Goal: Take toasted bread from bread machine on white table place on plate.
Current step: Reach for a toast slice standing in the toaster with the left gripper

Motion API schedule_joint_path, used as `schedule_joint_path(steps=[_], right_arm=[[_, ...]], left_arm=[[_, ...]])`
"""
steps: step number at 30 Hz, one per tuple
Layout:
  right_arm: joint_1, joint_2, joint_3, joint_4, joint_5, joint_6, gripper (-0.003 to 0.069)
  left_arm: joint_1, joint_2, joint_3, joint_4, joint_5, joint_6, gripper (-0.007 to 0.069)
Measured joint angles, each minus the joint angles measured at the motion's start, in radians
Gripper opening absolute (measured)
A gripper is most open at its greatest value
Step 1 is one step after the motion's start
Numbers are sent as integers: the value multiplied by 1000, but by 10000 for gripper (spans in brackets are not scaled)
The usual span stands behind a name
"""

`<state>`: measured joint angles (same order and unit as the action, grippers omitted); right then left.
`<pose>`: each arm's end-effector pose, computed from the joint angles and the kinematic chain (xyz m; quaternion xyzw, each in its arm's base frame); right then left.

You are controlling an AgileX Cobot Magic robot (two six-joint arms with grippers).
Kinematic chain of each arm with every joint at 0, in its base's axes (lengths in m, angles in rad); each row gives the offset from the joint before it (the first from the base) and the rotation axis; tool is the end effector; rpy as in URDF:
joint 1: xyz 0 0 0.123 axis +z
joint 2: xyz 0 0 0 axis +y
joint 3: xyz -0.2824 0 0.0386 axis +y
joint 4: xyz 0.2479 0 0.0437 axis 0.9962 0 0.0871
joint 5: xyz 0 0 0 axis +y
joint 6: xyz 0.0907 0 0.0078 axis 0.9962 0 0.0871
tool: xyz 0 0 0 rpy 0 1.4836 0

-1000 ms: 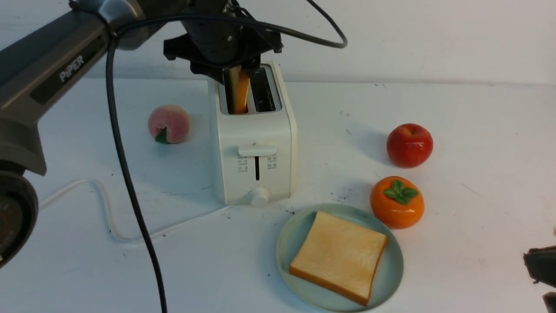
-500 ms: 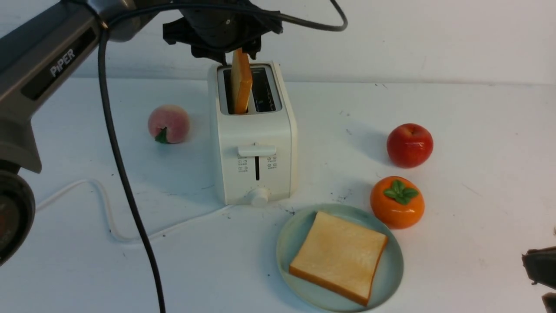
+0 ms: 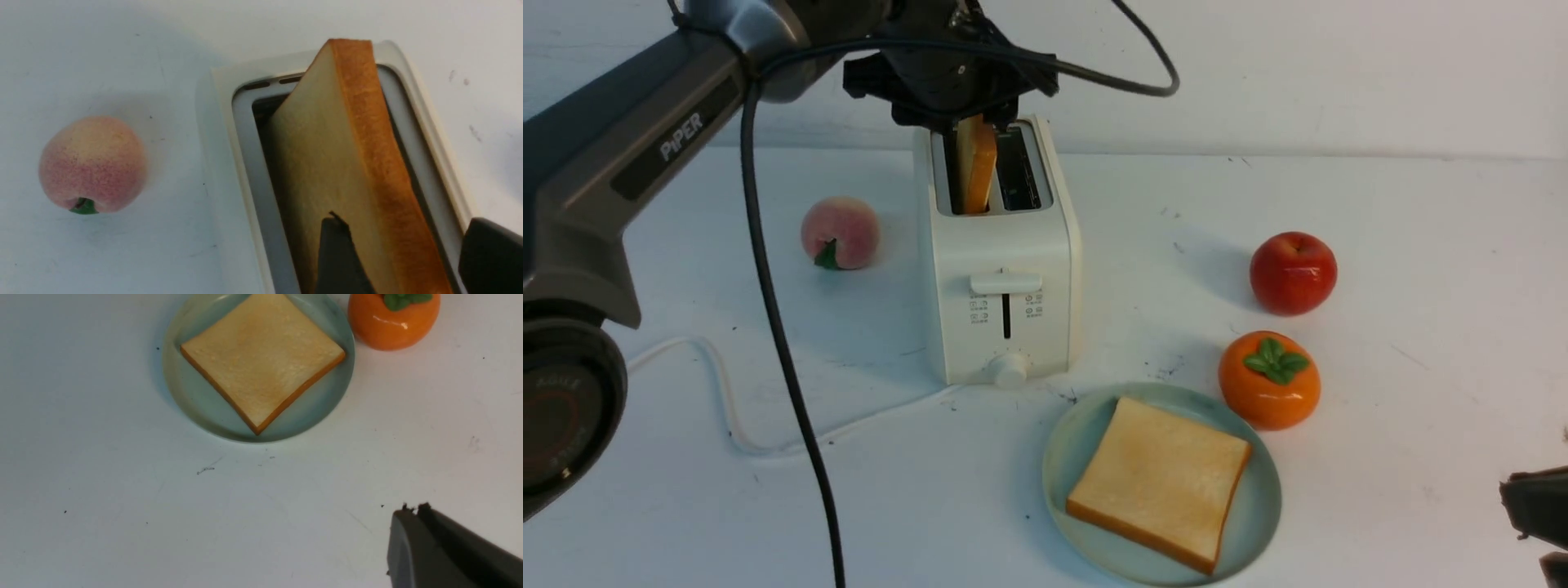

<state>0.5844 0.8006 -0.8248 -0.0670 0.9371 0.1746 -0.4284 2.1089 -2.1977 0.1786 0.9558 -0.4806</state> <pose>0.1190 0.0728 0.3354 -0.1979 0.9096 0.1047 0.3499 0.4470 -0.1896 0.3483 -0.0046 0.9193 -0.0903 0.3830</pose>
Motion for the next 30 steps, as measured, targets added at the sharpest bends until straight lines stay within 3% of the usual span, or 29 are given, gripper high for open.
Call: schedule_joint_path(steps=[6,11,14,16,24,27,30], right_arm=[[0,0,0,2,3,0,4],[0,0,0,3,8,0,4],[0,0,0,3,8,0,6],[0,0,0,3,8,0,8],[0,0,0,4,9,0,8],[0,0,0,4,8,0,8],[0,0,0,4,-4,0,8]], left_arm=[[0,32,0,7,-1,0,373],[0,50,0,22,-8,0,310],[0,57,0,41,-8,0,160],[0,57,0,47,-6,0,107],[0,-20,-140,29,151,17,112],[0,-138,-256,-55,253,50,112],[2,-262,-287,-234,295,170,112]])
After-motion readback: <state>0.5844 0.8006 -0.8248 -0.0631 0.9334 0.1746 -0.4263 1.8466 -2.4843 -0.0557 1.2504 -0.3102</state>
